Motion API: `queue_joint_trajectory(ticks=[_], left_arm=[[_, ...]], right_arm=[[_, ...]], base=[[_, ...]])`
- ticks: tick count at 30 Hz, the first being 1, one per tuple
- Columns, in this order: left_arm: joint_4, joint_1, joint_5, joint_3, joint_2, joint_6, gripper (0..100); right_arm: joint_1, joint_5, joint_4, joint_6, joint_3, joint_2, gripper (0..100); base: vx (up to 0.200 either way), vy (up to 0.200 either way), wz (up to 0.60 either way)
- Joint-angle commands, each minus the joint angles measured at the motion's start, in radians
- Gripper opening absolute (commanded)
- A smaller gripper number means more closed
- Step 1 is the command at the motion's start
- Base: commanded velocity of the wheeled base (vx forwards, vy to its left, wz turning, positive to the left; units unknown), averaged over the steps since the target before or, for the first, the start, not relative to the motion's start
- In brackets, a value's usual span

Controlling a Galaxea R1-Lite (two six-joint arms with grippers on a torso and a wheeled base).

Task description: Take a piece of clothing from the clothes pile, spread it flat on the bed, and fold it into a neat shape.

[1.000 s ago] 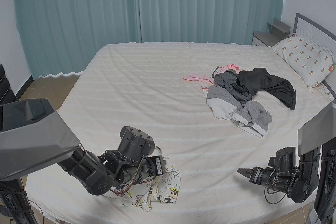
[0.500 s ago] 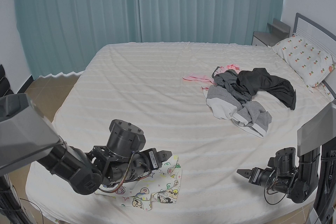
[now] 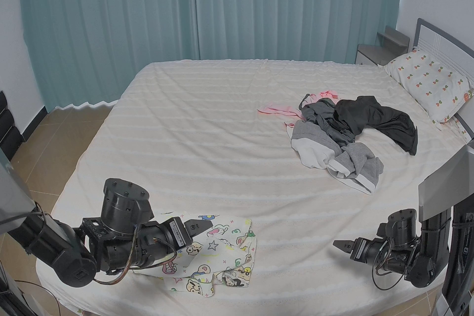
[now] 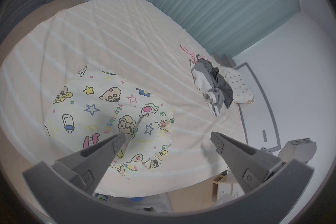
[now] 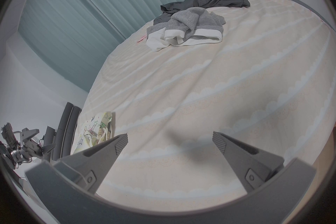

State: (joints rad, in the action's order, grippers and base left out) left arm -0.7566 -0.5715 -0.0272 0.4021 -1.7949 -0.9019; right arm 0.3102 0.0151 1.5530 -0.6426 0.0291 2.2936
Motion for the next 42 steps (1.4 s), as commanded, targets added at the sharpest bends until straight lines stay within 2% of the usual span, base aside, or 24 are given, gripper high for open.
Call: queue_joint_trajectory(ticks=[1, 13, 16, 30, 36, 42], left_arm=[[-0.013, 0.015, -0.007, -0.032, 0.014, -0.008, 100], [-0.015, 0.033, -0.025, -0.031, -0.018, -0.026, 100], [-0.017, 0.059, -0.030, -0.029, -0.018, -0.025, 100], [-0.017, 0.165, -0.077, -0.005, -0.023, -0.023, 100], [-0.017, 0.214, -0.106, 0.004, -0.023, -0.022, 100], [-0.017, 0.257, -0.155, 0.004, -0.023, -0.020, 100]], right_arm=[[0.003, 0.000, 0.010, 0.000, 0.000, 0.009, 100], [0.004, -0.001, 0.010, 0.000, -0.002, 0.018, 100], [0.004, -0.001, 0.010, 0.000, -0.002, 0.020, 100], [0.007, -0.012, 0.012, 0.001, 0.008, 0.003, 100], [0.072, -0.026, 0.009, 0.004, 0.060, -0.089, 100], [0.136, -0.070, -0.007, 0.021, 0.127, -0.114, 100]], base=[[-0.200, 0.200, 0.00], [0.000, 0.000, 0.00], [0.000, 0.000, 0.00], [0.000, 0.200, 0.00], [0.000, 0.200, 0.00], [0.000, 0.200, 0.00]])
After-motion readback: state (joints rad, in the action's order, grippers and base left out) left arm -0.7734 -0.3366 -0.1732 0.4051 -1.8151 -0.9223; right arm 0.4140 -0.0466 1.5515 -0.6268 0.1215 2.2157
